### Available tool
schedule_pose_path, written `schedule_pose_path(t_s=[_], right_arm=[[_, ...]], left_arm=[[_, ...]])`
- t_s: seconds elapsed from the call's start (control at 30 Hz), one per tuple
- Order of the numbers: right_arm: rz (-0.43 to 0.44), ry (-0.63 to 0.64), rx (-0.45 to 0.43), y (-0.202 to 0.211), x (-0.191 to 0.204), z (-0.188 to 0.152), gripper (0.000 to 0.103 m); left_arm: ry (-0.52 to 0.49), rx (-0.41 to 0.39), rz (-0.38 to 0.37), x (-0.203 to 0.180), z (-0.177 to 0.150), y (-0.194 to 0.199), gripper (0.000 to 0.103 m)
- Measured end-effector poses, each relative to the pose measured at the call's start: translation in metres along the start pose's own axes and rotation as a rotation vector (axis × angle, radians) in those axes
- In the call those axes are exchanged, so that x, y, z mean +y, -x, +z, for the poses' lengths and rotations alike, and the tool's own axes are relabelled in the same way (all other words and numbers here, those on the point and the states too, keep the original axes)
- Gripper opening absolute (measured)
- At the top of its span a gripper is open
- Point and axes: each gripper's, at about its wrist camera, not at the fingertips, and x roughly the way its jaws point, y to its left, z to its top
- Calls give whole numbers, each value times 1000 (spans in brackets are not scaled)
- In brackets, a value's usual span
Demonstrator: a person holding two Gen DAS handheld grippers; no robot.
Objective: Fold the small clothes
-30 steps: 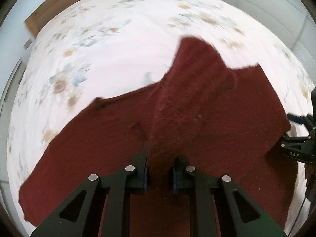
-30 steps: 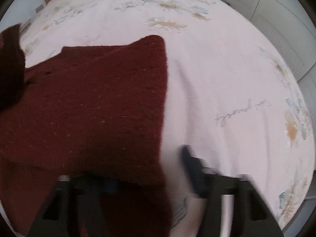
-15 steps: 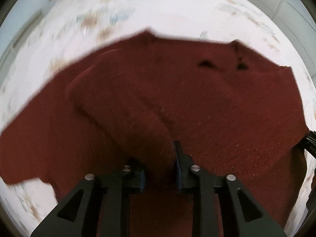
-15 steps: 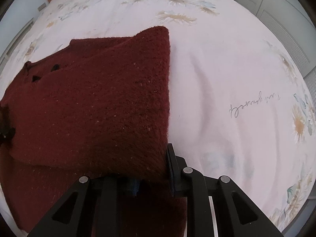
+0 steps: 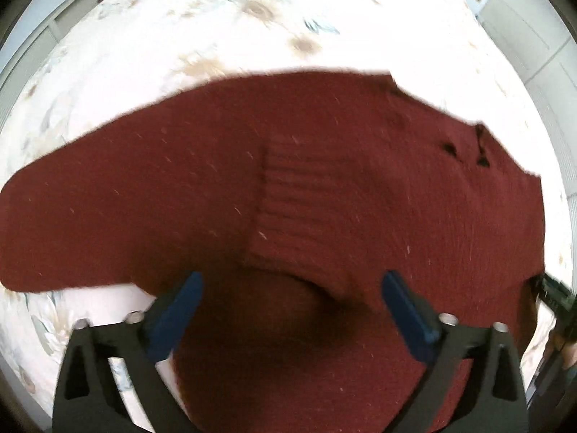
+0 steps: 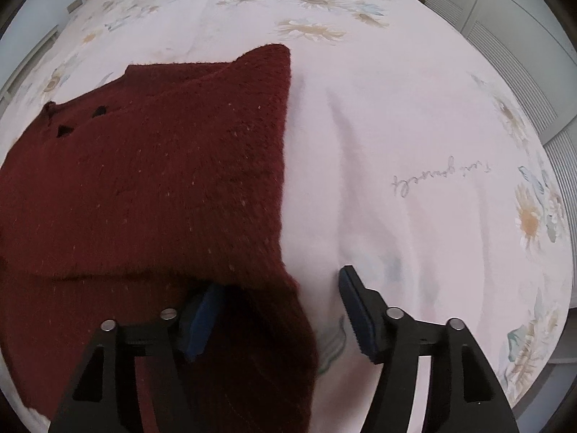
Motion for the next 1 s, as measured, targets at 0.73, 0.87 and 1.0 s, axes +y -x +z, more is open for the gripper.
schedule_pose_path(t_s=[0.73, 0.87, 1.0], right_arm=[[9, -57, 3, 16, -24, -17, 71], [2, -45, 5, 15, -24, -13, 71], [2, -49, 9, 16, -22, -15, 71]], left_arm=[[-109, 58, 56, -88, 50, -48, 22], [-150, 1, 71, -108, 56, -28, 13], [-151, -85, 75, -122, 57, -4, 13]])
